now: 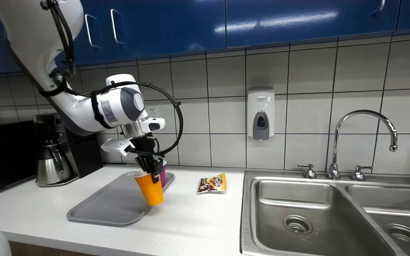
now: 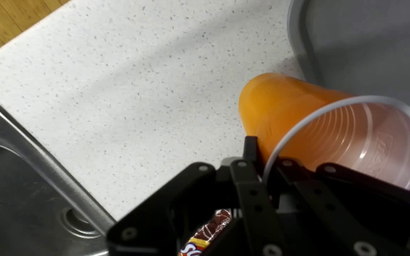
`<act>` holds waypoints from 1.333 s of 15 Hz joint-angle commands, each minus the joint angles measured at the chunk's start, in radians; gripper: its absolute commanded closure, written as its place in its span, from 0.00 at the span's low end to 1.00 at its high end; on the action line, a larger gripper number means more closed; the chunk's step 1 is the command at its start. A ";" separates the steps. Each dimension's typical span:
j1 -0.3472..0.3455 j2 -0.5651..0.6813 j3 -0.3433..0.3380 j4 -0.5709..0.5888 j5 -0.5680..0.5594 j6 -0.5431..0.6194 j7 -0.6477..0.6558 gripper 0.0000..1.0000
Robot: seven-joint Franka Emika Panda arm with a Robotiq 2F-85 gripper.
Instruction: Remove the cups from the grey tray.
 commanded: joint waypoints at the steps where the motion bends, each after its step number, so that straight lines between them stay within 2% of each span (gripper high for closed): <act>1: -0.038 -0.047 -0.003 -0.052 -0.022 -0.002 0.030 0.99; 15: -0.092 -0.056 -0.038 -0.163 -0.015 0.060 0.083 0.99; 16: -0.094 -0.058 -0.038 -0.168 -0.018 0.062 0.090 0.70; 17: -0.095 -0.062 -0.037 -0.172 -0.020 0.063 0.100 0.68; 20: -0.098 -0.077 -0.035 -0.180 -0.020 0.059 0.124 0.48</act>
